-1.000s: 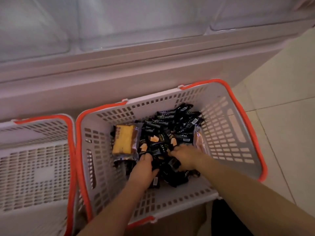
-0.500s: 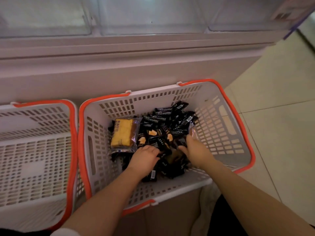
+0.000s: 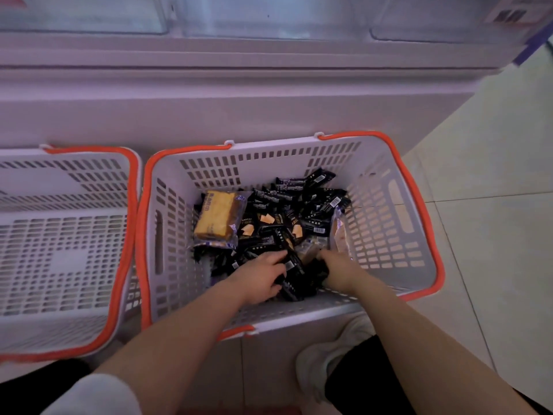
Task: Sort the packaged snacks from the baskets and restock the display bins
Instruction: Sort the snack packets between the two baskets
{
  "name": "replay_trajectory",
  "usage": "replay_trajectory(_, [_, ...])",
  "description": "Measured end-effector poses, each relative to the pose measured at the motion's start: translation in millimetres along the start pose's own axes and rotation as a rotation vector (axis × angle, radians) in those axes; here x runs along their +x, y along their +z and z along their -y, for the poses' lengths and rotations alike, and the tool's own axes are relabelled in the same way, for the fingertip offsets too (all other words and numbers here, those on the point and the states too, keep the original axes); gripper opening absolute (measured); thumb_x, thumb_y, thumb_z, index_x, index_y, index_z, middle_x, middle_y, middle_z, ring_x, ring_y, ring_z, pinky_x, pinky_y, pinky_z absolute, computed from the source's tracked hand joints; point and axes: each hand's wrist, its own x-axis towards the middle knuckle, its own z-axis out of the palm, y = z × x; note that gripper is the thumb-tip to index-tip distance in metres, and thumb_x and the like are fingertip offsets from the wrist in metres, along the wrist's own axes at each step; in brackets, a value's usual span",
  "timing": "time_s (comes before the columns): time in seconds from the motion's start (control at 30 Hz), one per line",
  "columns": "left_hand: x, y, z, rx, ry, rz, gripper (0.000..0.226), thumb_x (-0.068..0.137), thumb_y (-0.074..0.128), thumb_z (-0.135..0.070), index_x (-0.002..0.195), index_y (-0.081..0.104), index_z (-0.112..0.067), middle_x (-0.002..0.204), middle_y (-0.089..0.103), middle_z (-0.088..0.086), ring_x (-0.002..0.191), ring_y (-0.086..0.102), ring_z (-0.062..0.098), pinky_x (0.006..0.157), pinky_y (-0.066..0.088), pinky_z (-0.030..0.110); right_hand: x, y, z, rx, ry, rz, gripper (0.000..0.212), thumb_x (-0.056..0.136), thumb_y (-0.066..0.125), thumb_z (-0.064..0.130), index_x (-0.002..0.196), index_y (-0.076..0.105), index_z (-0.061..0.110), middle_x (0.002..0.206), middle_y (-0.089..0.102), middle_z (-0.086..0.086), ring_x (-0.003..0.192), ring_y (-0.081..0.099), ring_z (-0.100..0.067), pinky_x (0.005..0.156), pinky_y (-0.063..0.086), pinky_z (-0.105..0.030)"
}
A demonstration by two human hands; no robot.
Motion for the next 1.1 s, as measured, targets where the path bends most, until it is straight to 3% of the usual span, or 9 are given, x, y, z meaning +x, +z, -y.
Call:
replay_trajectory(0.1, [16,-2,-3,0.047,-0.021,0.055,0.038,0.091,0.057,-0.027,0.123,0.045,-0.012,0.158,0.002,0.005,0.139,0.024,0.025,0.103,0.035,0.031,11,8,-8,-0.134,-0.04,0.012,0.052,0.082,0.06,0.005,0.128,0.038,0.014,0.135,0.045,-0.011,0.128,0.037,-0.029,0.104,0.038,-0.046])
replay_trajectory(0.23, [36,-1,-11,-0.3,-0.144,-0.002,0.067,0.084,0.067,-0.018,0.136,0.025,-0.018,0.145,0.032,0.011,0.099,0.056,0.02,0.081,0.046,0.03,22,12,-14,-0.11,-0.064,0.118,0.071,0.08,0.065,0.016,0.138,0.025,0.023,0.141,0.037,-0.015,0.129,0.035,-0.032,0.101,0.036,-0.043])
replay_trajectory(0.33, [46,-4,-10,-0.397,-0.178,0.009,0.096,0.078,0.074,-0.02,0.149,0.008,-0.019,0.154,0.017,0.005,0.133,0.035,0.023,0.106,0.032,0.03,29,10,-15,-0.199,-0.073,0.191,0.086,0.078,0.07,0.028,0.145,0.018,0.035,0.147,0.028,-0.015,0.132,0.031,-0.034,0.103,0.035,-0.041])
replay_trajectory(0.43, [45,-6,-1,-0.298,-0.143,0.068,0.076,0.08,0.073,-0.024,0.143,0.032,-0.012,0.155,0.015,0.001,0.14,0.023,0.018,0.11,0.022,0.023,33,8,-7,-0.343,-0.133,0.172,0.074,0.078,0.069,0.034,0.141,0.031,0.033,0.142,0.037,-0.013,0.128,0.036,-0.032,0.103,0.037,-0.039])
replay_trajectory(0.6, [26,-5,4,-0.044,-0.025,0.052,0.049,0.082,0.068,-0.032,0.125,0.051,-0.017,0.143,0.037,-0.004,0.127,0.039,0.017,0.099,0.039,0.034,34,10,10,-0.455,-0.243,-0.048,0.041,0.082,0.061,0.031,0.121,0.054,0.022,0.117,0.057,-0.01,0.114,0.046,-0.027,0.089,0.04,-0.033])
replay_trajectory(0.73, [-10,-5,16,-0.148,-0.043,-0.14,0.044,0.083,0.066,-0.034,0.124,0.052,-0.023,0.125,0.054,-0.003,0.117,0.044,0.013,0.097,0.039,0.029,29,6,15,-0.24,-0.208,-0.211,0.025,0.082,0.058,0.025,0.105,0.059,0.016,0.106,0.063,-0.009,0.104,0.054,-0.028,0.082,0.043,-0.034])
replay_trajectory(0.87, [-63,-34,30,-0.466,-0.161,-0.403,0.037,0.079,0.072,-0.032,0.113,0.057,-0.027,0.113,0.057,-0.014,0.108,0.054,0.006,0.091,0.044,0.019,26,-17,47,0.012,-0.205,-0.218,0.017,0.08,0.063,0.021,0.093,0.053,0.017,0.088,0.062,-0.005,0.082,0.057,-0.023,0.059,0.04,-0.028])
replay_trajectory(0.97, [-111,-69,40,-0.685,-0.221,-0.648,0.028,0.077,0.075,-0.022,0.097,0.057,-0.031,0.092,0.063,-0.017,0.086,0.06,-0.005,0.077,0.048,0.011,17,-45,102,0.244,-0.318,-0.225,0.018,0.077,0.07,0.02,0.091,0.06,0.019,0.085,0.064,0.002,0.078,0.059,-0.017,0.064,0.046,-0.029])
replay_trajectory(1.1, [-183,-101,64,-0.964,-0.277,-1.045,0.023,0.083,0.066,-0.007,0.094,0.058,-0.026,0.089,0.065,-0.01,0.078,0.062,-0.007,0.074,0.05,0.013,-14,-55,210,0.606,-0.532,-0.295,0.027,0.071,0.077,0.013,0.08,0.059,0.031,0.078,0.063,0.017,0.073,0.058,0.005,0.064,0.044,-0.011])
